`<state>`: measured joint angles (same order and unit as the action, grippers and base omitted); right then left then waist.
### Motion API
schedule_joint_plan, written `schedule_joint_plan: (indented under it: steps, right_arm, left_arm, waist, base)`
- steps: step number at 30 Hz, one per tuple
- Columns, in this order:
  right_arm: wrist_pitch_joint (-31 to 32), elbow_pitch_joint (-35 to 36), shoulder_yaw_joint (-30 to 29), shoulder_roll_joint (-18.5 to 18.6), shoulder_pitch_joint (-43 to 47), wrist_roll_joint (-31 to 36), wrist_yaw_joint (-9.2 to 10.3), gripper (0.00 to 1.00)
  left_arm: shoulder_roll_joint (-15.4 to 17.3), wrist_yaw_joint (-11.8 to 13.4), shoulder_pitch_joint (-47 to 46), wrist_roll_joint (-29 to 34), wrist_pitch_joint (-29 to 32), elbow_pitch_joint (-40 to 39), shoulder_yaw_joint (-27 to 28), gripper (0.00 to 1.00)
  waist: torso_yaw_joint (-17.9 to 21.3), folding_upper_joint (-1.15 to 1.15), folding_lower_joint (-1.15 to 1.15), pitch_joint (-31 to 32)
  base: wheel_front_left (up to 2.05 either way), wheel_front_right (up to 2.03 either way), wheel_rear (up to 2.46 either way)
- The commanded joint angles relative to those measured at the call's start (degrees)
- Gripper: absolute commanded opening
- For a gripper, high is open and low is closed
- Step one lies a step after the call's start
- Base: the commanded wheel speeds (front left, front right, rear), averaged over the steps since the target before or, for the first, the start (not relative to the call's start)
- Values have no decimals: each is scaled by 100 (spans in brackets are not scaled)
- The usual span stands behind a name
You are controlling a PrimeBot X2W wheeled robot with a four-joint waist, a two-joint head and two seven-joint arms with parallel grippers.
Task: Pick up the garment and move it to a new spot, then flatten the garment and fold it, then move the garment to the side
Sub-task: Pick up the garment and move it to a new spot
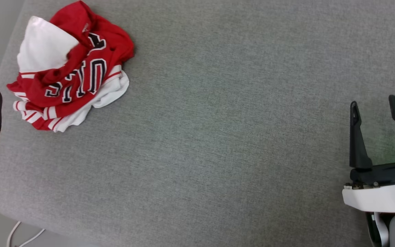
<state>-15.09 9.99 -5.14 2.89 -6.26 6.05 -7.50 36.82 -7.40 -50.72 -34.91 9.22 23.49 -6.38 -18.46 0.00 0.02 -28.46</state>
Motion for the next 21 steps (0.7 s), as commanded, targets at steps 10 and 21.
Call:
schedule_joint_plan:
  steps: [10,21]
  right_arm:
    - [-12,103,-61,84,-235,58,2,100]
    - [-12,125,-37,91,-345,85,2,100]
  left_arm:
    - [754,3,-391,-1726,2460,24,-1549,100]
    - [673,3,-240,-2142,3603,739,-2521,100]
  waist:
    - [276,0,-2,-374]
    - [574,0,-2,-748]
  base:
    - [0,0,0]
    - [0,0,0]
